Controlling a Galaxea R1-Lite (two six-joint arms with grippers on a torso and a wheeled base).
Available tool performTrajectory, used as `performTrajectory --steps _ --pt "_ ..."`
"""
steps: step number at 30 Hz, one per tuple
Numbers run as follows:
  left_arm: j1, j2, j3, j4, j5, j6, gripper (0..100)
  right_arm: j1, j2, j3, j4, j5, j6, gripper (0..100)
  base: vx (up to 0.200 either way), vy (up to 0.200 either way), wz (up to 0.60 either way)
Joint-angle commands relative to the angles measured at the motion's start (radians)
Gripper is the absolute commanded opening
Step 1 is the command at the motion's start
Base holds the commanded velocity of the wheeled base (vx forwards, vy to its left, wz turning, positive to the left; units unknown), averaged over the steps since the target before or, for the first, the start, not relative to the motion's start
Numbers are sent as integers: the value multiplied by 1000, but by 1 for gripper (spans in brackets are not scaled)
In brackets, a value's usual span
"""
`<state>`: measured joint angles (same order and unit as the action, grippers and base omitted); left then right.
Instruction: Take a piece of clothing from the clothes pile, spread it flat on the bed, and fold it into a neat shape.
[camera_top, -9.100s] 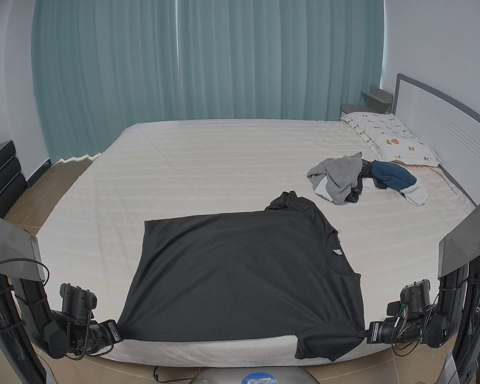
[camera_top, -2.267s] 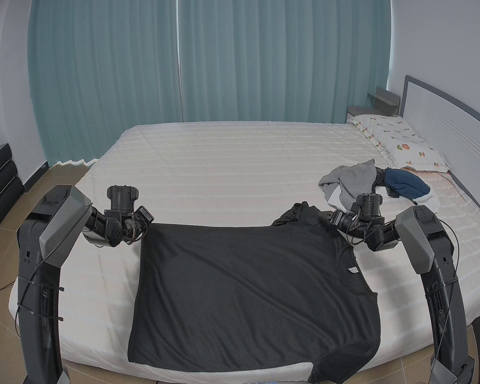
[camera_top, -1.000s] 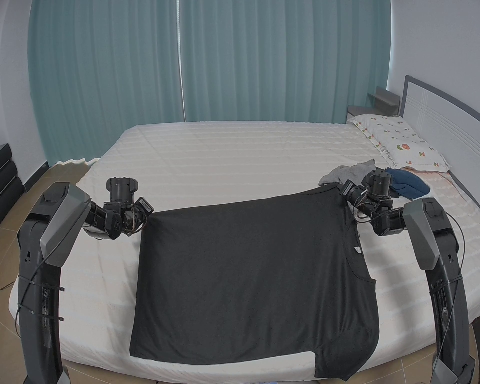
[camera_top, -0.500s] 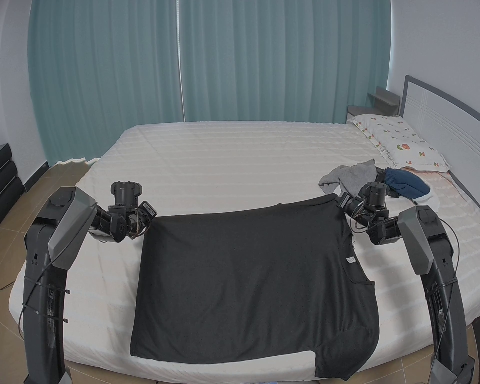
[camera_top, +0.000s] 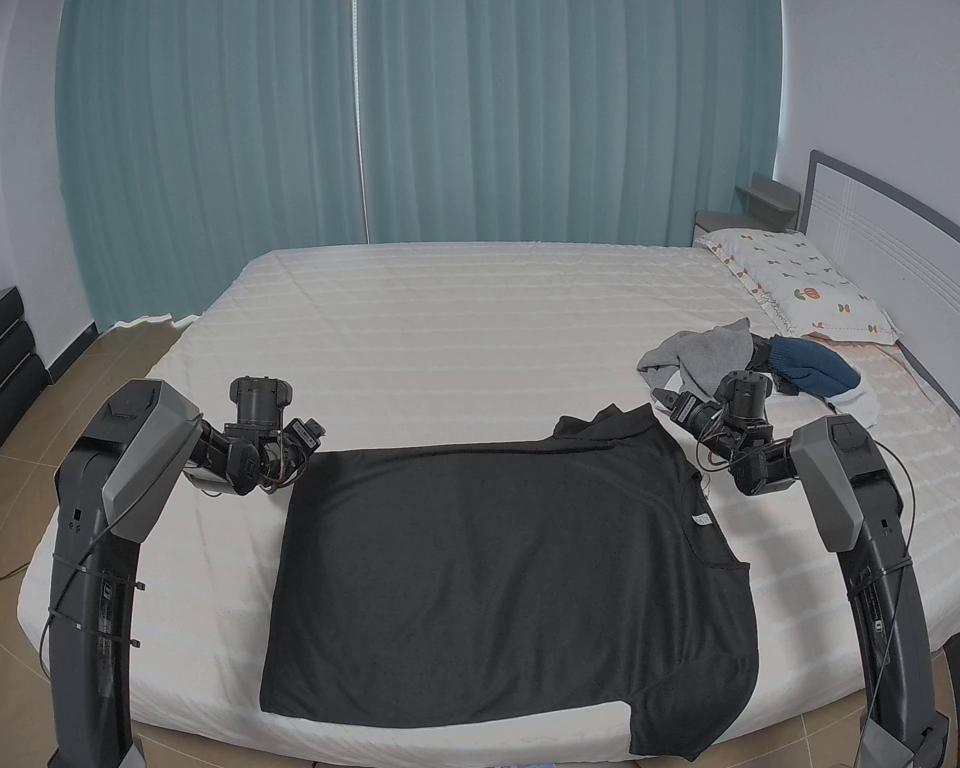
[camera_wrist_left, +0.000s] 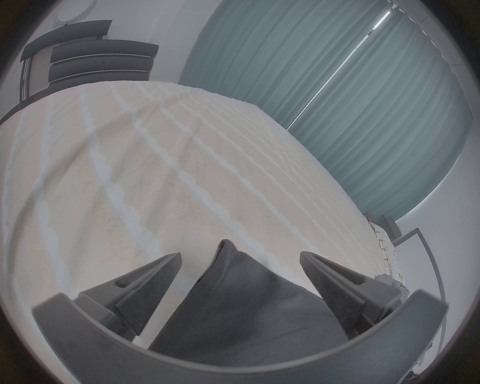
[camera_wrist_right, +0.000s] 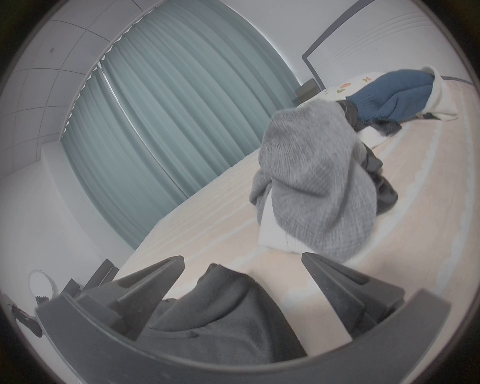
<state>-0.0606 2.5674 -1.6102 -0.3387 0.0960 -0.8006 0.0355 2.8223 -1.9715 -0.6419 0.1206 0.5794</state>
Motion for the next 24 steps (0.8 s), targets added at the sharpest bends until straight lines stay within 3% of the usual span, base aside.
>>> performTrajectory --steps 1,7,8,10,13,16,17,22,24 --pt "7 -142 144 -3 -10 -5 100 -5 -225 303 -44 2 10 100 0 0 0" --pt "7 -336 348 0 -47 -23 100 -13 -462 688 -140 47 16 100 0 0 0" --pt "-2 -412 446 -13 -56 -45 100 -13 -537 809 -165 57 34 100 0 0 0" --pt "-10 -469 515 -16 -67 -52 100 -13 -586 895 -183 65 50 100 0 0 0" --pt "-22 -584 693 -39 -137 -69 100 3 -732 1145 -259 74 56 100 0 0 0" --pt "-24 -612 762 -46 -162 -98 100 21 -796 1270 -291 100 62 100 0 0 0" --pt "-27 -635 825 -51 -174 -130 100 43 -847 1386 -314 116 73 100 0 0 0" --pt "-39 -685 974 -114 -213 -163 100 66 -888 1533 -357 119 112 100 0 0 0" --pt "-53 -716 1084 -197 -243 -195 100 69 -909 1605 -386 113 146 100 0 0 0"
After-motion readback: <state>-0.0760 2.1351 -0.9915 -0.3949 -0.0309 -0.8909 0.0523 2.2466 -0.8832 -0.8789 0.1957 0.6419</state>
